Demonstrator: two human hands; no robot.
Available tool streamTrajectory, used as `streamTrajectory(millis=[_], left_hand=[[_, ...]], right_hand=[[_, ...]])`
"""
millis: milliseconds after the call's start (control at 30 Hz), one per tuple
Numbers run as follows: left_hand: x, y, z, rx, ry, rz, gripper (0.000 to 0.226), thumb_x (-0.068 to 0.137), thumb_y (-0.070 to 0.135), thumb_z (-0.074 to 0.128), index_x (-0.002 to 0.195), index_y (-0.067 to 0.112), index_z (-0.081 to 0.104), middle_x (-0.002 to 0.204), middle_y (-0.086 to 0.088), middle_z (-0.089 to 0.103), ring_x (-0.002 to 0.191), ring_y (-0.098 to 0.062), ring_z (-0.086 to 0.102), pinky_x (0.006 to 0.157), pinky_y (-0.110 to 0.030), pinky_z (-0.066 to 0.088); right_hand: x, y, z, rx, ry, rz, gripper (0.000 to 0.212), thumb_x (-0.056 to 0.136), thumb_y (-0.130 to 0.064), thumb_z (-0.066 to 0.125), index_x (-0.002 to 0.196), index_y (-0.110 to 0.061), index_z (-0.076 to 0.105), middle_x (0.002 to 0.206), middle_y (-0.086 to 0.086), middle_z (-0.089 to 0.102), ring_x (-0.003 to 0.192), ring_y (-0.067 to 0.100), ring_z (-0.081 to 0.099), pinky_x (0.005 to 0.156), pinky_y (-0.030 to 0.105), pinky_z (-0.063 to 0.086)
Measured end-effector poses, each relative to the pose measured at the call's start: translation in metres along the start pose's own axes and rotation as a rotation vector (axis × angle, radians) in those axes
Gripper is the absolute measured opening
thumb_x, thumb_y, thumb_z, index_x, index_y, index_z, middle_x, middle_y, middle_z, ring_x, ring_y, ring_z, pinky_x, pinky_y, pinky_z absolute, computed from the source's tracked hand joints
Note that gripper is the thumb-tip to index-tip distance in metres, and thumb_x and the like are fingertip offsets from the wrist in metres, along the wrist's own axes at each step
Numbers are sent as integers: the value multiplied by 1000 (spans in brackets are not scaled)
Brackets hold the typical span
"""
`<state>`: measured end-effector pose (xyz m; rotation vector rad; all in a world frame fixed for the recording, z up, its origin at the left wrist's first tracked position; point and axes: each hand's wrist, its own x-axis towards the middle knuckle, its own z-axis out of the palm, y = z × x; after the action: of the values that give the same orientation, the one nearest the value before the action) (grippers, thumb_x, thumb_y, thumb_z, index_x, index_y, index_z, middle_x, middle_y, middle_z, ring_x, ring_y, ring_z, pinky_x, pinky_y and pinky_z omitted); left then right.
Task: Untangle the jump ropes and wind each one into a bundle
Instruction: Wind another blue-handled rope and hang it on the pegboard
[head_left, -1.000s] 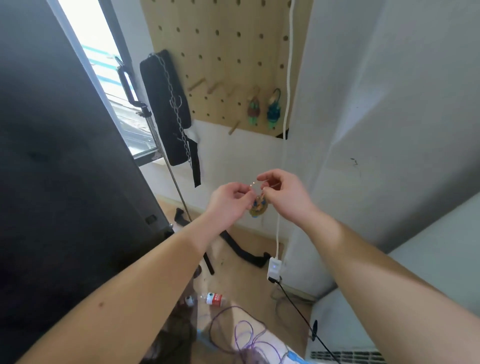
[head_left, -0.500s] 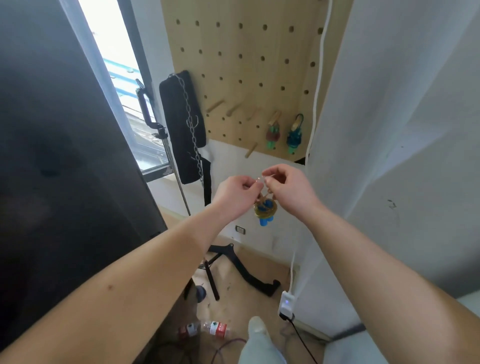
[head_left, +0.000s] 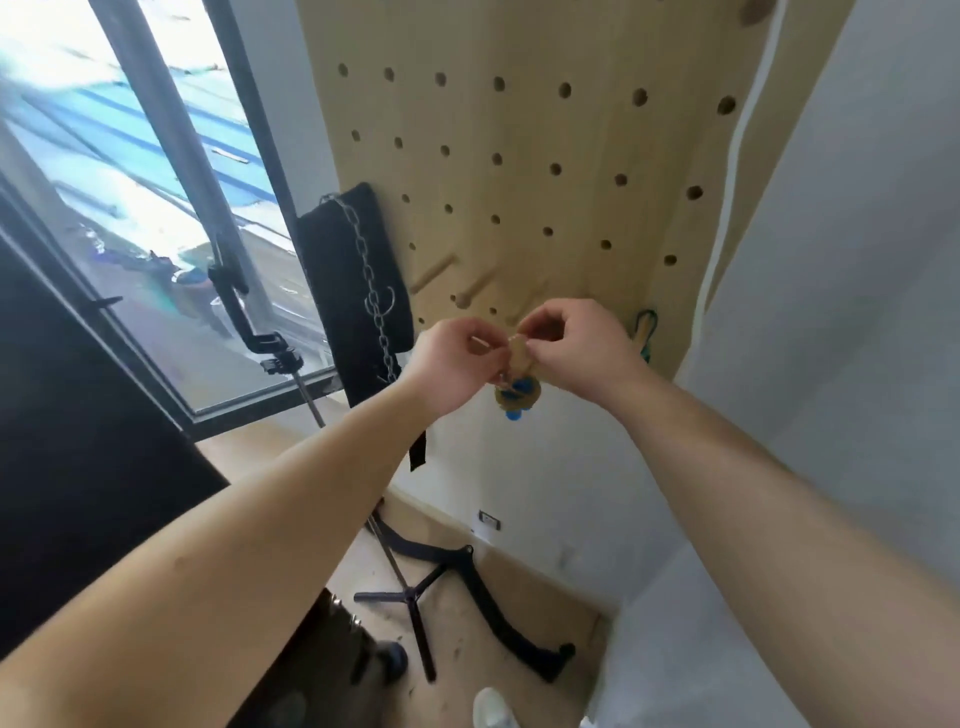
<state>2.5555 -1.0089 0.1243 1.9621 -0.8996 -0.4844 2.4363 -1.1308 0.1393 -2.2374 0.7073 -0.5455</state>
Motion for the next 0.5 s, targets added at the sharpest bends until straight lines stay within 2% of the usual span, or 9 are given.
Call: streamTrajectory(millis=[133, 200, 300, 400, 500], left_hand=[[50, 11, -2, 96, -34, -45, 6, 85, 28, 69, 87, 32, 65, 79, 9, 75, 77, -9, 72, 63, -31, 61], [69, 14, -2, 163, -56, -69, 8, 86, 27, 68, 85, 34, 63, 82, 9, 75, 77, -9, 70, 58, -27, 58], [95, 13, 3, 305, -74, -78, 8, 88, 24, 63, 90, 32, 65, 89, 6, 73, 69, -10, 66, 50, -22, 48], [114, 15, 3, 525, -167, 21, 19, 89, 21, 60, 103, 28, 71, 93, 8, 71, 71, -9, 63, 55, -21, 49], [131, 21, -3, 643, -278, 82, 24, 88, 17, 59, 100, 30, 74, 93, 11, 69, 74, -11, 65, 65, -24, 57]], right_hand=[[49, 6, 0, -81, -25, 28, 18, 90, -13, 60, 99, -24, 71, 94, -11, 69, 89, 9, 64, 72, 24, 48], [66, 9, 0, -110, -55, 40, 17, 90, -12, 59, 100, -21, 70, 93, -9, 67, 87, 13, 64, 68, 28, 49], [86, 18, 3, -182, -89, 62, 19, 88, -10, 61, 102, -17, 71, 100, -2, 70, 92, 18, 65, 80, 35, 56], [101, 31, 9, -255, -88, 76, 22, 88, -6, 59, 102, -17, 73, 102, 2, 72, 95, 21, 67, 84, 37, 57], [113, 39, 13, -279, -69, 92, 19, 88, -7, 61, 96, -20, 74, 98, -1, 72, 92, 19, 67, 82, 35, 58]])
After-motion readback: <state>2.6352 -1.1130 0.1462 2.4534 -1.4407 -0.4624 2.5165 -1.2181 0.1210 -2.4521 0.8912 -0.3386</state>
